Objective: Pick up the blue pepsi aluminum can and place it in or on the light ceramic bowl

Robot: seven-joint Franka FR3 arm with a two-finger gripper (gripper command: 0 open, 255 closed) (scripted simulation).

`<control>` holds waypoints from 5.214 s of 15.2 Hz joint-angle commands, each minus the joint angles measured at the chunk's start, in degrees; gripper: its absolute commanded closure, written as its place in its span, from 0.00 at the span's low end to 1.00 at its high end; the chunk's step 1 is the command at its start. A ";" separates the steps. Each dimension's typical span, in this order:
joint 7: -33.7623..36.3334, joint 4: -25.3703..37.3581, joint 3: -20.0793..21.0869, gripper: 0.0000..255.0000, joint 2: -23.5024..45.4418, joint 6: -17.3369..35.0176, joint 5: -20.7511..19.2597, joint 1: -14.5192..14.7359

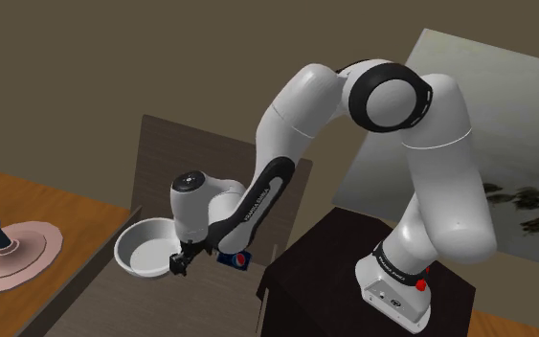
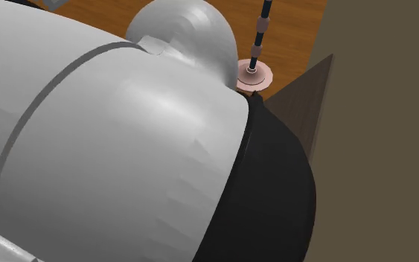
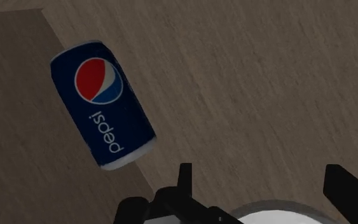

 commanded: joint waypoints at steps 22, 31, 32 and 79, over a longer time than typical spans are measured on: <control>2.59 -19.87 -24.81 0.00 4.27 31.80 -20.03 11.15; 2.64 -20.03 -24.81 1.00 4.07 31.77 -20.08 11.17; 2.64 -20.03 -24.82 1.00 4.08 31.77 -20.09 11.17; -15.15 -17.37 1.60 1.00 -20.02 1.55 -1.31 -8.38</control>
